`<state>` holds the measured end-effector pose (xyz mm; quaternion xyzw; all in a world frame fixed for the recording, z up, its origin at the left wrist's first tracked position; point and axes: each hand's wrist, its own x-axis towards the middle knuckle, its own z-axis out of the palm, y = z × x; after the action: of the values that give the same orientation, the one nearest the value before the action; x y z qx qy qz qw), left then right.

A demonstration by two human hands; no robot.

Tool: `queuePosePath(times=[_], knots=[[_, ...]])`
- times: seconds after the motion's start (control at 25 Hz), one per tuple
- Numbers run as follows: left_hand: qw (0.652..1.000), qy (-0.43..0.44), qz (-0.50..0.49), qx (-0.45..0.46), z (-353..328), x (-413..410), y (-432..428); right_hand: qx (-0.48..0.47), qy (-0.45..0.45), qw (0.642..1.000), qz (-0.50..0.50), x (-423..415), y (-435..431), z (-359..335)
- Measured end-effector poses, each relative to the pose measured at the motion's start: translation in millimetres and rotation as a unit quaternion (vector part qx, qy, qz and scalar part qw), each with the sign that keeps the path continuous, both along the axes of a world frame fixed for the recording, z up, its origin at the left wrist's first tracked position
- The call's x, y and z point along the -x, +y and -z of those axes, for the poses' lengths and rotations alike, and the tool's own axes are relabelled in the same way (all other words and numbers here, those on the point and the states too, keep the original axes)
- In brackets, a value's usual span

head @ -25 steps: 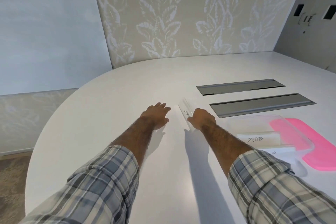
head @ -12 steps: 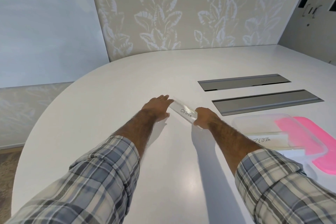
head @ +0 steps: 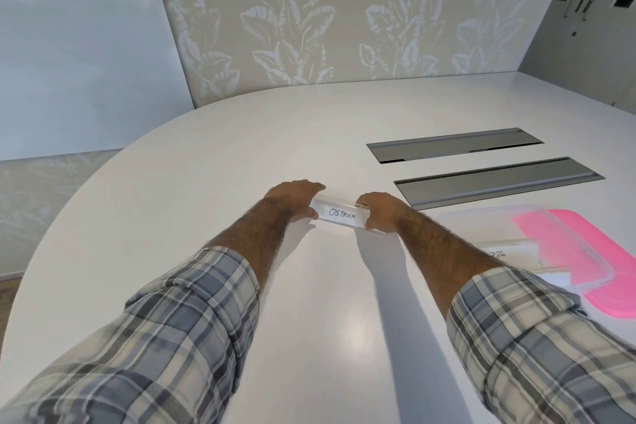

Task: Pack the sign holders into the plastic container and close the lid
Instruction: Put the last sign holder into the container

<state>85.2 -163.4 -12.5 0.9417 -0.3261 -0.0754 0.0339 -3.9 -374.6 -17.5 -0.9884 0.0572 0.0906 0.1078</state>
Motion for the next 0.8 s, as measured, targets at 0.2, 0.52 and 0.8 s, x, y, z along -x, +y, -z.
queuePosePath(times=[0.2, 0.52, 0.8], knots=[[1.000, 0.023, -0.012, 0.003, 5.8, 2.8, -5.6, 0.008, 0.005, 1.000, -0.027, 0.6, -2.3, -1.8], [0.999, 0.008, -0.023, 0.042, 10.9, 16.0, -8.8, 0.012, -0.006, 1.000, -0.011, 5.0, 0.8, -2.1], [0.998, -0.001, -0.042, 0.048, -6.4, 28.0, -0.7, 0.014, -0.027, 0.999, -0.020, 14.9, 6.1, -19.2]])
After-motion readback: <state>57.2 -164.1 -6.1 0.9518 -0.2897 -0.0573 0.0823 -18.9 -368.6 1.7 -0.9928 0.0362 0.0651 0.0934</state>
